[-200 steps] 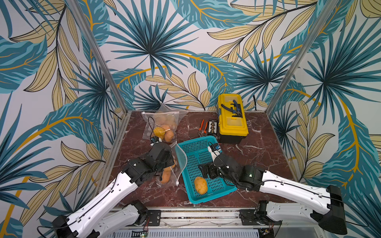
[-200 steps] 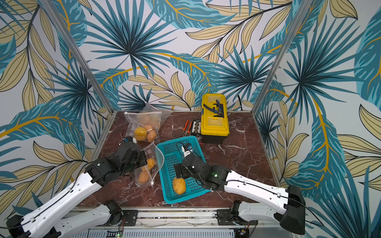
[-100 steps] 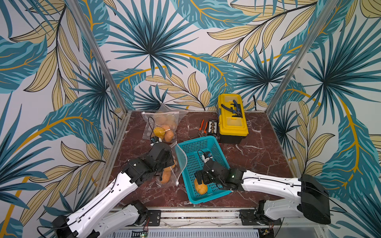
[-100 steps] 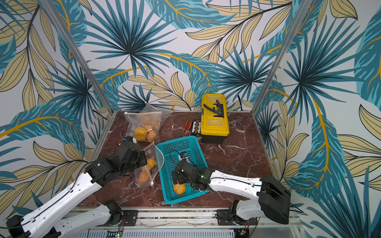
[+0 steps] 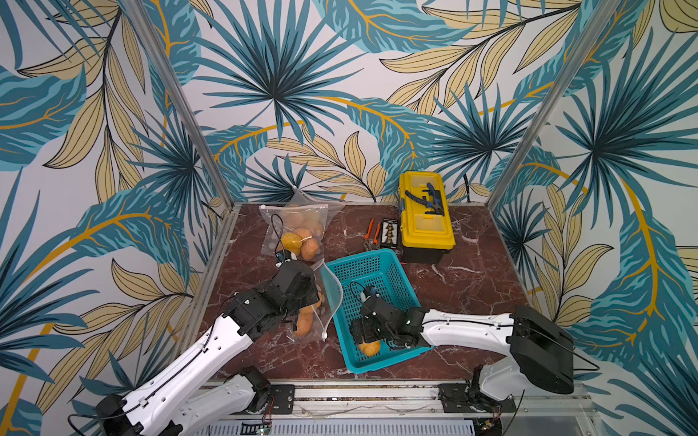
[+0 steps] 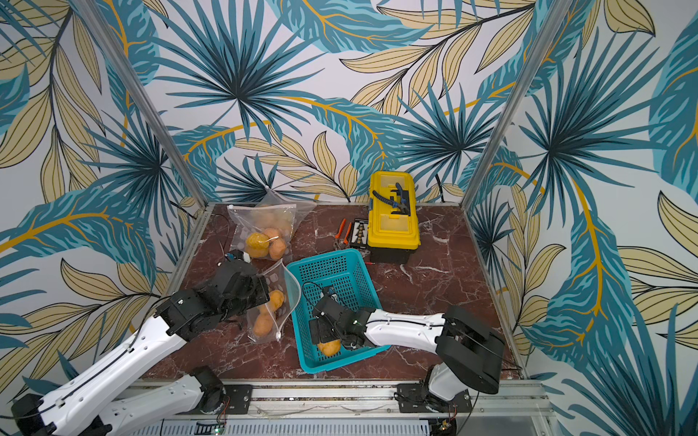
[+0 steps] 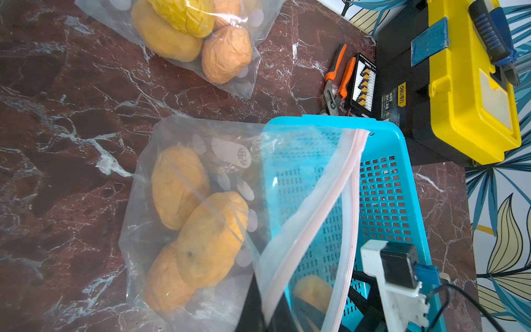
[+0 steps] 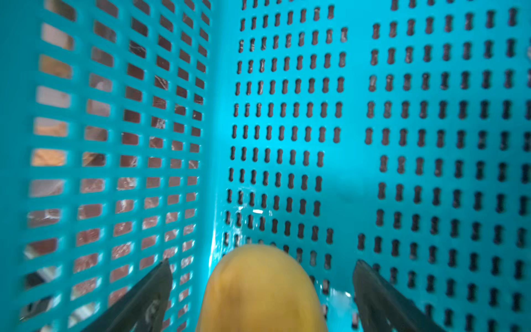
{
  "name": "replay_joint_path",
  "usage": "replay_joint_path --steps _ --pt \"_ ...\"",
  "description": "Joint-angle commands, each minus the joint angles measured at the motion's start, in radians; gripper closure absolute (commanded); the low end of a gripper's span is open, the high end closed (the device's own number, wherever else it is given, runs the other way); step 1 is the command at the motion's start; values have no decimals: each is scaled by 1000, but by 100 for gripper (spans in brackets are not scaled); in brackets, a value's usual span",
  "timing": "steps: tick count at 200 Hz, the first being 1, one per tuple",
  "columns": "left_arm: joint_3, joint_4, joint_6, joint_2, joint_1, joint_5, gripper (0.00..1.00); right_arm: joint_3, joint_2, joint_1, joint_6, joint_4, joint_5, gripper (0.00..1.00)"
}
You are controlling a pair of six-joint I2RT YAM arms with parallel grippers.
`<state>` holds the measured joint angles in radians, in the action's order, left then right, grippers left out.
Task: Put the potatoes into a zipper bag and zip it
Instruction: Pick up the potato from the basket.
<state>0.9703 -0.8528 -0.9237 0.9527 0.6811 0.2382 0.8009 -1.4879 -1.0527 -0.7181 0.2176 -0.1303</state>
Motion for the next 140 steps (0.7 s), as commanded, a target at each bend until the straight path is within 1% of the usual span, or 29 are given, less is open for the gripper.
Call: replay_joint_path --steps 1,24,43,65,85,109,140 --pt "7 15 12 -7 3 -2 100 -36 88 2 -35 53 42 2" --pt "6 15 11 -5 3 -2 100 -81 153 -5 -56 63 68 2" --pt "6 14 11 -5 3 -1 100 -111 174 -8 -67 60 82 1" --pt "7 15 11 -6 3 -2 100 -123 143 -8 -77 44 96 1" --pt "6 15 11 -5 3 -3 100 -110 97 -8 -67 22 129 3" --pt "7 15 12 -5 4 -1 100 -78 52 -8 -56 35 132 11" --pt "7 15 13 -5 3 -2 100 -67 61 -8 -45 36 137 30"
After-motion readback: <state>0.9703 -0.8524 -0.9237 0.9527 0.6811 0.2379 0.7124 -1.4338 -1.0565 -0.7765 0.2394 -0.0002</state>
